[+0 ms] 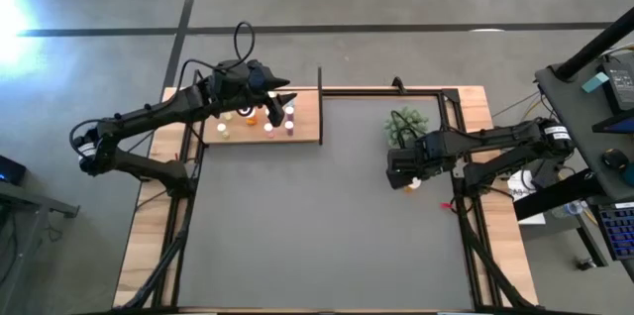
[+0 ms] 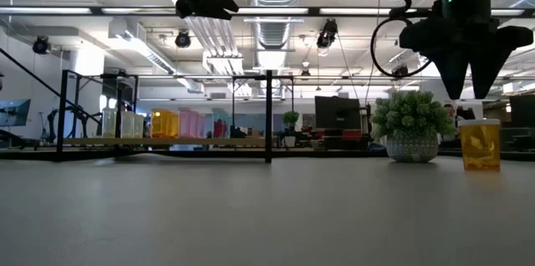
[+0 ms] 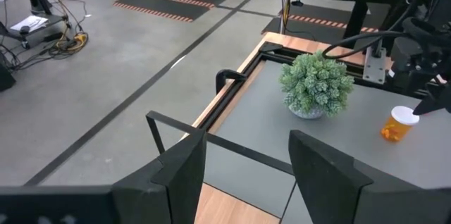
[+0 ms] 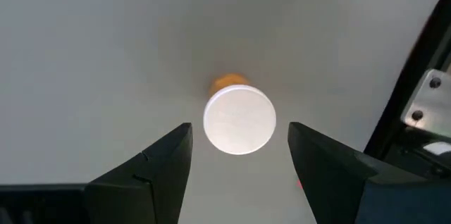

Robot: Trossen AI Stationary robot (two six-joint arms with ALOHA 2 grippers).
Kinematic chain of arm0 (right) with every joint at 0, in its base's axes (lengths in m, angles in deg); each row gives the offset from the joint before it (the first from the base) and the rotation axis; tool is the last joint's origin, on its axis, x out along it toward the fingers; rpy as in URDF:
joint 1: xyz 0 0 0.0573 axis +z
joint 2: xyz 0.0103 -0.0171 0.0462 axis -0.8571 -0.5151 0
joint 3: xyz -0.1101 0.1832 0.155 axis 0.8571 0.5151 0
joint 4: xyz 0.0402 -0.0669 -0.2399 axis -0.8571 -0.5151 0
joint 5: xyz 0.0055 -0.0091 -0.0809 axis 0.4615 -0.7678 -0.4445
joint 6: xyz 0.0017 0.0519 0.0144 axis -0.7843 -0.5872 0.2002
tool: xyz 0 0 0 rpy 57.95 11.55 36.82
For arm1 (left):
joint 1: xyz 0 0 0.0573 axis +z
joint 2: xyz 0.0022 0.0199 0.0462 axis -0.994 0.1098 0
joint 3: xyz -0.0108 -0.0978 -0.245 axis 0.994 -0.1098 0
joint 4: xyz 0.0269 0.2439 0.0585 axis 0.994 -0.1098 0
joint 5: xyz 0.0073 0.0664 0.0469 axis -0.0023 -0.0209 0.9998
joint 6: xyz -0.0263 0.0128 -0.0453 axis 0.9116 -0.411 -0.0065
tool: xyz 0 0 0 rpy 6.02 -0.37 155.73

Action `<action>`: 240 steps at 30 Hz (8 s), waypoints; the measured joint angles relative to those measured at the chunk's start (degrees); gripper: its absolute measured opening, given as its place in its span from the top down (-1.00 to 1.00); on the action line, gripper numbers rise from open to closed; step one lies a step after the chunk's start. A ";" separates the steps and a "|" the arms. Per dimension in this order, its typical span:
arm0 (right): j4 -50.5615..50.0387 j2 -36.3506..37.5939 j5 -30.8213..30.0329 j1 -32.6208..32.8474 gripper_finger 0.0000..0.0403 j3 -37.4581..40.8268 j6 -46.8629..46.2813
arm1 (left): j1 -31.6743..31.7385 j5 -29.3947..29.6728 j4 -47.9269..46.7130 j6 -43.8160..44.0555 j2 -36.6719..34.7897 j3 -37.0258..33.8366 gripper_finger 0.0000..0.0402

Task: Pick and place medicine bottles onto shelf by color
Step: Put the orange pill bottle on the shelf aligned with the other orange bottles

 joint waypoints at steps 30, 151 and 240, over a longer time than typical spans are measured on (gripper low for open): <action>3.15 0.00 2.19 0.00 -0.70 2.29 1.61 | 0.00 0.03 0.00 0.27 0.00 0.00 0.07; 0.82 -59.90 4.31 -6.58 -0.44 -70.06 45.02 | -0.07 0.07 -17.66 3.39 -9.25 -3.76 0.07; 90.30 28.59 -12.10 0.40 -0.29 53.87 32.00 | -13.05 -9.93 6.17 24.37 7.15 -6.32 0.07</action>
